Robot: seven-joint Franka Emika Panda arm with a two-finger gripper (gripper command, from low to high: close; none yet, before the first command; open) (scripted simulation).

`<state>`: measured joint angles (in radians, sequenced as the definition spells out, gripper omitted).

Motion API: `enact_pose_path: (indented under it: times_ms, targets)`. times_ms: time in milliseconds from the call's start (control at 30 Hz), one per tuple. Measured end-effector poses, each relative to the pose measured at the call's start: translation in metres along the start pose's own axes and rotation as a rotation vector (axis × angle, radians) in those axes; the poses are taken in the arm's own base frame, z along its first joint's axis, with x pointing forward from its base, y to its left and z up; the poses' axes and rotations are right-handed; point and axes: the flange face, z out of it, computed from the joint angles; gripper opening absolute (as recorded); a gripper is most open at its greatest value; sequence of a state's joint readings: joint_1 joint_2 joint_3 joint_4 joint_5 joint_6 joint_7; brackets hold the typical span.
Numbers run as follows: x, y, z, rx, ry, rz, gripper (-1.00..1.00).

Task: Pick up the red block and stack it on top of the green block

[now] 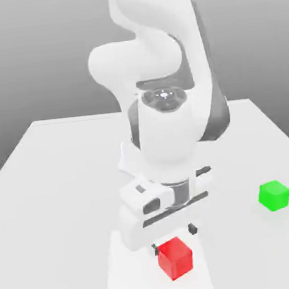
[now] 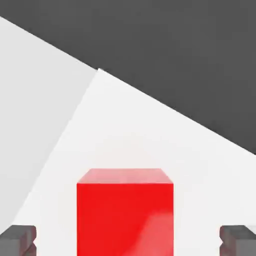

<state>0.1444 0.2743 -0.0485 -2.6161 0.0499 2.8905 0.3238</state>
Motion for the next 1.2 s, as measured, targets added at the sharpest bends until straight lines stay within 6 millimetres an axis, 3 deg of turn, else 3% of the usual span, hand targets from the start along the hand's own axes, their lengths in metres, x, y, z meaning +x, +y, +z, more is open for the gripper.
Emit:
enact_pose_path:
  times_ms: [33, 267, 433, 467, 533, 633, 767, 867, 900, 1067, 1100, 1200]
  targets:
    - [-0.001, 0.0, 0.008, 0.0, 0.0, 0.0, -1.0]
    - [-0.001, 0.0, 0.009, 0.0, -0.001, 0.0, -1.0]
    - [0.0, 0.0, -0.04, 0.0, -0.001, 0.0, -1.0]
    - [-0.006, -0.009, -0.048, 0.002, -0.003, -0.041, -1.0]
    - [-0.03, -0.051, -0.057, 0.008, -0.006, -0.218, -1.0]
    - [-0.085, -0.119, -0.068, 0.014, -0.009, -0.546, -1.0]
    - [-0.168, -0.181, -0.079, 0.014, -0.009, -0.968, -1.0]
    - [-0.231, -0.209, -0.087, 0.006, -0.005, -1.269, -1.0]
    - [-0.243, -0.212, -0.085, 0.003, -0.004, -1.328, -1.0]
    - [-0.248, -0.214, -0.04, -0.001, -0.001, -1.369, -1.0]
    - [-0.248, -0.214, -0.03, -0.001, -0.002, -1.37, 1.0]
    - [-0.248, -0.214, -0.03, -0.001, -0.002, -1.37, 1.0]
